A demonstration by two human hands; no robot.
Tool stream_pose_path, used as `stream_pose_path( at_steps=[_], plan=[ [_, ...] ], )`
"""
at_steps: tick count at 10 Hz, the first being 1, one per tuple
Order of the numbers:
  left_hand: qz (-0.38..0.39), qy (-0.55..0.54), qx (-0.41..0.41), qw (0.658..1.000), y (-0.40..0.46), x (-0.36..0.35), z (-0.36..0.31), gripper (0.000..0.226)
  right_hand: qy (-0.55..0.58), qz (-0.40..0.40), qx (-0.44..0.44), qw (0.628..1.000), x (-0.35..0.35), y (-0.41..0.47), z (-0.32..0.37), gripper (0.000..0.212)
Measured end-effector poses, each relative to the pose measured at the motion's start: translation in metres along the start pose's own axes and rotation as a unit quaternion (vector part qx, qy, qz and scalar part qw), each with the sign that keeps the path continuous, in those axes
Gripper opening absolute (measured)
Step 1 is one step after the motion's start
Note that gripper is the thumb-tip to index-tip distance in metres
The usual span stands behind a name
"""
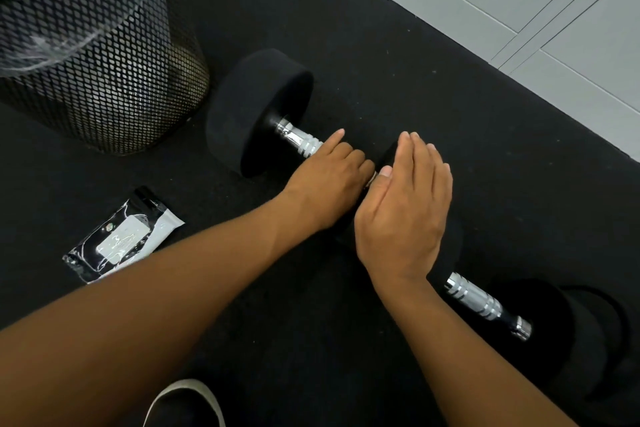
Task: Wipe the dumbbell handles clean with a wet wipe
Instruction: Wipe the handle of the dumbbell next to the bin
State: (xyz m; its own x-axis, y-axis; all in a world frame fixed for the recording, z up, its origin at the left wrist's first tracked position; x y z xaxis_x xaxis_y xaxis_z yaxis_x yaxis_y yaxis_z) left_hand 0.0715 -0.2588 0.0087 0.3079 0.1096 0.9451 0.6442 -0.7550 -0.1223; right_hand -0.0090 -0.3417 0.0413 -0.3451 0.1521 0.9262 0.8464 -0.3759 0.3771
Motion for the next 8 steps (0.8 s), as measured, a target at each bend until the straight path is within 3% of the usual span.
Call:
stream_pose_path(
  at_steps=[1,3,4,5,6,7,8],
  plan=[
    [0.054,0.030,0.013,0.998,0.015,0.009,-0.003,0.033,0.009,0.003,-0.003,1.000,0.000,0.002,0.000,0.050],
    [-0.107,-0.015,-0.012,0.994,-0.039,-0.031,0.000,0.052,0.000,0.005,0.001,1.000,0.001,-0.001,0.000,0.049],
    [-0.102,0.000,-0.012,0.995,-0.042,-0.033,-0.001,0.052,-0.004,0.007,0.002,1.000,0.001,-0.003,0.001,0.050],
    [-0.070,-0.002,-0.015,0.997,-0.010,-0.013,-0.002,0.028,-0.003,0.005,0.005,1.000,0.001,-0.003,0.001,0.050],
    [0.071,0.024,-0.003,0.997,0.026,0.007,0.003,0.021,0.006,-0.001,-0.002,1.000,0.000,0.000,0.001,0.050],
    [0.098,0.025,0.000,0.995,0.033,0.011,0.003,0.025,0.010,-0.003,-0.004,1.000,0.001,0.001,0.001,0.050],
    [-0.042,0.000,-0.007,0.999,0.003,-0.007,-0.001,0.023,0.003,0.000,0.000,1.000,0.000,0.001,-0.001,0.049]
  ],
)
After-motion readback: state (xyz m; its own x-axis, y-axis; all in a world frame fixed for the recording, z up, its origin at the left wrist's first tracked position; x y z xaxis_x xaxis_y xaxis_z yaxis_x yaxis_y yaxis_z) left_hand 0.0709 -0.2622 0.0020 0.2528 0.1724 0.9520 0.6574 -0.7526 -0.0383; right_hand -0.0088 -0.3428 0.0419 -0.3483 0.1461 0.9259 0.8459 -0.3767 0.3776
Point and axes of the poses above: each hand's wrist, its own y-axis towards the middle knuckle, its own x-axis out of the back of the hand, z = x × y, the point moved 2 cm from there along y, towards the middle knuckle, and after that the axes turned 14 degrees about -y, right-handed, at the moved point
